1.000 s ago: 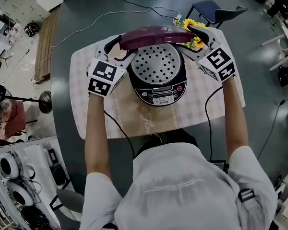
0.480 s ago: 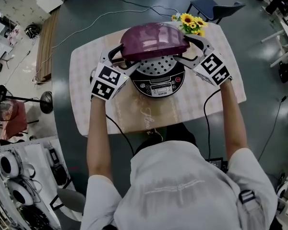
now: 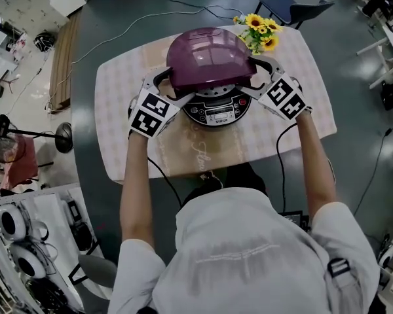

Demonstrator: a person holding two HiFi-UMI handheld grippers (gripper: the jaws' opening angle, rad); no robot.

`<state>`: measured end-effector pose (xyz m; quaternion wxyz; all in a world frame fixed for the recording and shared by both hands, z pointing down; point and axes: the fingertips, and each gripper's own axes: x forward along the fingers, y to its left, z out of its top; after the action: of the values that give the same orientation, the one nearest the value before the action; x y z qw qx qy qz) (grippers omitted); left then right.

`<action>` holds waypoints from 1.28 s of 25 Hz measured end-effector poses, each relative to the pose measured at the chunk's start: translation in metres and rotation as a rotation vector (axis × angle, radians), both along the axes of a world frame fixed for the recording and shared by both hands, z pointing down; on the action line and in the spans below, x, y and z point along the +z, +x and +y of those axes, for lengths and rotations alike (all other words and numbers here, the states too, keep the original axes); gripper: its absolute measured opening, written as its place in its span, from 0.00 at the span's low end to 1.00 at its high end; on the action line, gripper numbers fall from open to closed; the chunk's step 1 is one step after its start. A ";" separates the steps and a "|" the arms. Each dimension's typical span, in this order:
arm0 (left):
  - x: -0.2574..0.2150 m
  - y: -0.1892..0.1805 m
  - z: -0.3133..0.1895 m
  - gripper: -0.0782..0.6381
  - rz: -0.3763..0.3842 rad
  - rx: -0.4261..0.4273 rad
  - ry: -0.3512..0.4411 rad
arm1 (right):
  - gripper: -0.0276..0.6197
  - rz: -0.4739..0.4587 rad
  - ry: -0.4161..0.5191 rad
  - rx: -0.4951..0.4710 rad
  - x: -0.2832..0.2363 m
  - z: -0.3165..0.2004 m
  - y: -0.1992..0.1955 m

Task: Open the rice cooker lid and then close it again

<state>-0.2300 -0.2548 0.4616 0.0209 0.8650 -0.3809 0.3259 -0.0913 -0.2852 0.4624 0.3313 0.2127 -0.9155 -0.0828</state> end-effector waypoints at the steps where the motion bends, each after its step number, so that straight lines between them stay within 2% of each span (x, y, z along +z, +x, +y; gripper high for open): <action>1: 0.003 0.001 0.001 0.63 0.004 0.002 -0.004 | 0.59 0.004 -0.007 0.001 0.004 0.002 0.001; 9: 0.025 0.004 0.011 0.63 0.001 -0.001 -0.049 | 0.60 0.002 -0.075 0.015 0.025 0.011 0.003; 15: 0.032 0.006 0.017 0.63 0.126 0.008 -0.122 | 0.60 0.024 -0.111 0.002 0.041 0.013 0.008; 20: 0.043 0.007 0.019 0.63 0.106 0.032 -0.170 | 0.60 0.003 -0.167 0.006 0.049 0.014 0.008; 23: 0.045 0.007 0.020 0.63 0.120 0.032 -0.185 | 0.58 -0.011 -0.191 -0.003 0.050 0.016 0.007; 25: 0.047 0.008 0.022 0.63 0.137 0.028 -0.201 | 0.53 -0.012 -0.207 -0.016 0.050 0.020 0.006; 30: 0.046 0.008 0.019 0.63 0.176 -0.003 -0.214 | 0.52 -0.008 -0.216 -0.024 0.051 0.020 0.006; 32: 0.044 0.007 0.017 0.63 0.236 -0.048 -0.212 | 0.52 -0.031 -0.218 -0.014 0.052 0.020 0.006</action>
<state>-0.2231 -0.2381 0.5055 0.1645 0.8809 -0.3599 0.2599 -0.0853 -0.2650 0.5142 0.3379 0.1702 -0.9255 0.0181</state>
